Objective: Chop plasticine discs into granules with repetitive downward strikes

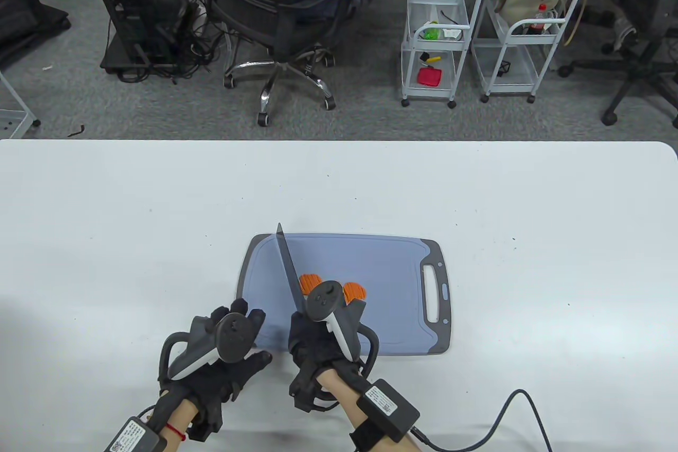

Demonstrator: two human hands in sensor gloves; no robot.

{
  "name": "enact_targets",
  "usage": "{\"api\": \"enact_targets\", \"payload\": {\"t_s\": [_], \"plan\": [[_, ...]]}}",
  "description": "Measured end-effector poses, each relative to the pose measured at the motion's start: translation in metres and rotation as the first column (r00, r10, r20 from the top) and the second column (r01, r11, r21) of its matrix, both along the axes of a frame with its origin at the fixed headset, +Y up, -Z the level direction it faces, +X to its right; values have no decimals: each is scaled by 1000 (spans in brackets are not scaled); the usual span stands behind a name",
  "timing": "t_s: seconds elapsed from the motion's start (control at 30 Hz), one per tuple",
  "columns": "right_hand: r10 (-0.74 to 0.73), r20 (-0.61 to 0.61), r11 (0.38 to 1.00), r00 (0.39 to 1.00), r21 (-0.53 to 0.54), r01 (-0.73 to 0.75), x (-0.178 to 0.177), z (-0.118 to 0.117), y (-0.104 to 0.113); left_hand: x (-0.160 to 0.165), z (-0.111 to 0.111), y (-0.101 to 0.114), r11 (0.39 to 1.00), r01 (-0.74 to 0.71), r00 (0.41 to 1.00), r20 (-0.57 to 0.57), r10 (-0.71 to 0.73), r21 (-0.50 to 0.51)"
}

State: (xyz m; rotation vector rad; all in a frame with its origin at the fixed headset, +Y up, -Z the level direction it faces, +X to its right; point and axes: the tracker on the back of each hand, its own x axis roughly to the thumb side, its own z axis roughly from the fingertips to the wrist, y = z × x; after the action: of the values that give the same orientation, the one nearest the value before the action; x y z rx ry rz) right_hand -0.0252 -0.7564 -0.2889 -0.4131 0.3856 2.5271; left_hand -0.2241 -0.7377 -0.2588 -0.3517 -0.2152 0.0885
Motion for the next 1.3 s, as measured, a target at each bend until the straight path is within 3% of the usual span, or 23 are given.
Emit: {"api": "enact_targets", "payload": {"t_s": [0.23, 0.33, 0.43, 0.6, 0.73, 0.97, 1.13, 1.3], "plan": [[-43, 74, 996, 996, -74, 48, 38, 18, 5, 2, 0, 0, 1000, 5, 1000, 11, -5, 2], [-115, 82, 993, 990, -12, 117, 53, 26, 17, 2, 1, 0, 1000, -2, 1000, 9, 2, 7], [-39, 150, 997, 988, 71, 29, 78, 27, 33, 1, 1, 1, 1000, -5, 1000, 6, 4, 12], [129, 241, 991, 962, -14, -130, 106, 19, 25, 2, 0, 1, 1000, 2, 1000, 9, -2, 12], [145, 214, 989, 966, -44, -139, 96, 16, 12, 2, 2, 3, 1000, -6, 1000, 11, 6, 22], [139, 150, 990, 979, -10, -139, 68, 16, 14, 3, 2, 2, 1000, 2, 1000, 13, -2, 14], [125, 145, 986, 981, 91, -139, 72, 14, 24, 3, 1, 2, 1000, 0, 1000, 15, 0, 18], [1, -23, 977, 1000, 213, 4, 92, -6, 36, 3, 2, 2, 1000, 8, 1000, 13, -8, 18]]}}
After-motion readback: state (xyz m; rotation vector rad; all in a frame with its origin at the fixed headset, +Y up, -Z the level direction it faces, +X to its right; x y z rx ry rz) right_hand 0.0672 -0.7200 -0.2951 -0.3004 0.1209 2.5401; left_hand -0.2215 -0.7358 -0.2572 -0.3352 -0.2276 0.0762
